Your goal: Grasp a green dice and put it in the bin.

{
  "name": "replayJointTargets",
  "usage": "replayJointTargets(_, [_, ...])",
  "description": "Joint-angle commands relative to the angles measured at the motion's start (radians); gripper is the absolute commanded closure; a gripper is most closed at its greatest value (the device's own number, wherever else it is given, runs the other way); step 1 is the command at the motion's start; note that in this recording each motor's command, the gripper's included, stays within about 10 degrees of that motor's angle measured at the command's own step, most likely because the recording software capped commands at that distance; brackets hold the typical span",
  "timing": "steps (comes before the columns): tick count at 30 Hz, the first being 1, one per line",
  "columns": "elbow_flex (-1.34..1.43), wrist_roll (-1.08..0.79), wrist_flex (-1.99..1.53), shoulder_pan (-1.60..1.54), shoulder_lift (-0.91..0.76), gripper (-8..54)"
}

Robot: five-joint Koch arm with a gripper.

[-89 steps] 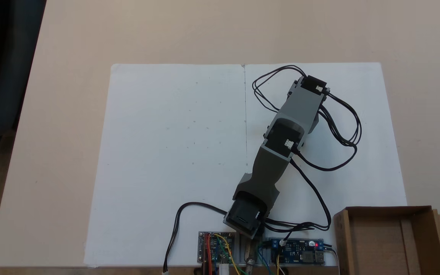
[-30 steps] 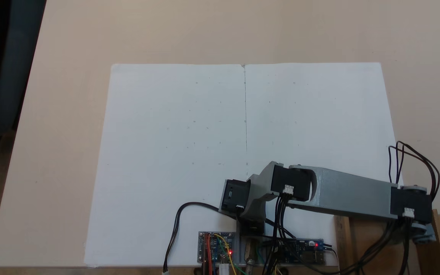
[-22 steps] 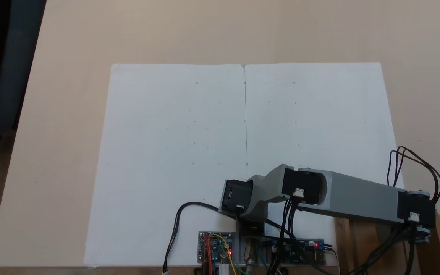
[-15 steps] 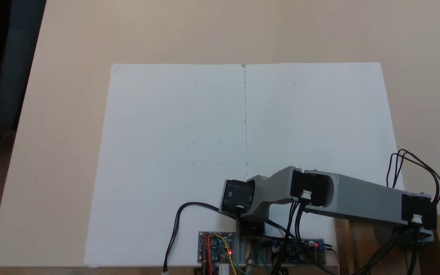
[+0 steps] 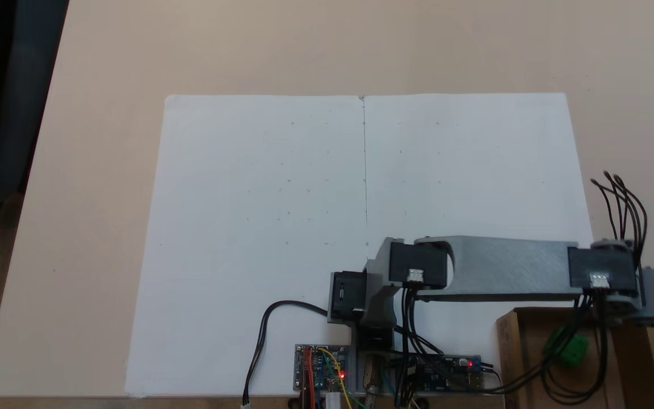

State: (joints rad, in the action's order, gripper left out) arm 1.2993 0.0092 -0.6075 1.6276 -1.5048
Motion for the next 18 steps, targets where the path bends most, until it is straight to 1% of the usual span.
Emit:
replayJointTargets(1, [-0.061,0.097,0.048,-0.077,-0.118,4.0])
replayJointTargets(6, [-0.061,0.1,0.051,-0.322,-0.224,4.0])
replayJointTargets(10, [-0.06,0.098,0.051,-0.537,-0.245,3.7])
replayJointTargets(14, [-0.041,0.094,0.051,-0.792,-0.245,1.6])
replayJointTargets(18, [0.06,0.089,0.054,-1.008,-0.272,1.5])
